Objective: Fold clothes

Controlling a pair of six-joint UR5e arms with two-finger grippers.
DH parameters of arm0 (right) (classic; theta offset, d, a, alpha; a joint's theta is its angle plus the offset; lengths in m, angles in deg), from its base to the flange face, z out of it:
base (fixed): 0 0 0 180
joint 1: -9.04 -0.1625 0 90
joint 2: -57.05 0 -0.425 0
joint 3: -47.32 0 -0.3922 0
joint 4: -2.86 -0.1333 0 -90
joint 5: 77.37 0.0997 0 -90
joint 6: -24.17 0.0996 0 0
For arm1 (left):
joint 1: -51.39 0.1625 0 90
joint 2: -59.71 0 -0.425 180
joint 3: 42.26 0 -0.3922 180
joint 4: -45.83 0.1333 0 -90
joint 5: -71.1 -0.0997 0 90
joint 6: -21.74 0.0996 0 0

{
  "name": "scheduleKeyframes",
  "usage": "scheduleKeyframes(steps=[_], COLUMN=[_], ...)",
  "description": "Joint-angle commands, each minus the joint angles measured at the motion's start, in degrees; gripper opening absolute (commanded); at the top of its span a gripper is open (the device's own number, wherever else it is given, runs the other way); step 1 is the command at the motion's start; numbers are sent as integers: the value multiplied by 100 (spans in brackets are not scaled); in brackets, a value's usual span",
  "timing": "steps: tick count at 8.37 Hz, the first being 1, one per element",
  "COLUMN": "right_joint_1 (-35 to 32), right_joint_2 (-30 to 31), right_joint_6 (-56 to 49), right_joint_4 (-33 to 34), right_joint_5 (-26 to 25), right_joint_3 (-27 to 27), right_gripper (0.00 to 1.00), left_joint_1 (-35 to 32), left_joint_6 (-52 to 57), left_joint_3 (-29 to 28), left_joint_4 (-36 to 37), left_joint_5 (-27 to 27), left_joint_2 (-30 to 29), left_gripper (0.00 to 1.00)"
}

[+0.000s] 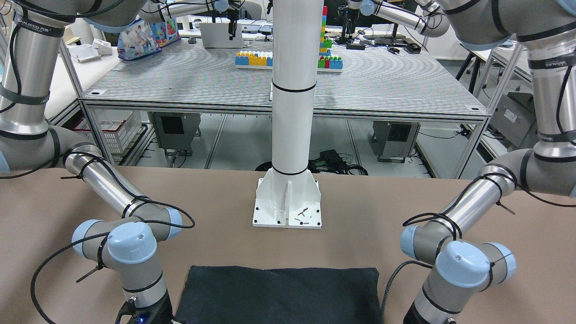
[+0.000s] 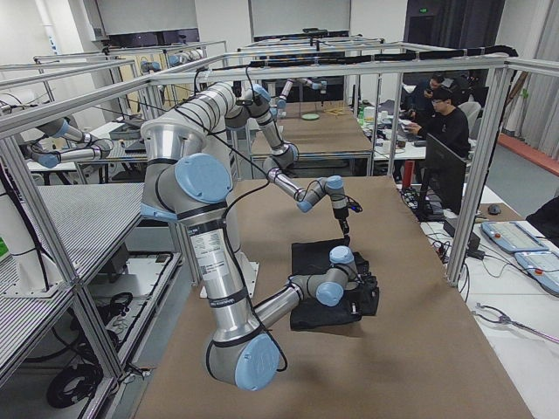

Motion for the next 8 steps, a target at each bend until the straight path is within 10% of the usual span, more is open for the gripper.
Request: scheduleKeyframes(steps=[1,8], right_joint_1=[-45,8], right_joint_2=[11,64], right_joint_6=[-615,-697], right_joint_4=[-9,-17], right_joint_5=[56,47], right_joint_3=[-127,-233], right_gripper=[94,94], left_joint_1=[-320,890], left_joint_6=[605,160], left_joint_3=[442,1016], left_joint_4=[-154,-1867], left_joint_5=[646,611], left_joint_2=[524,2064], left_gripper=[100,100])
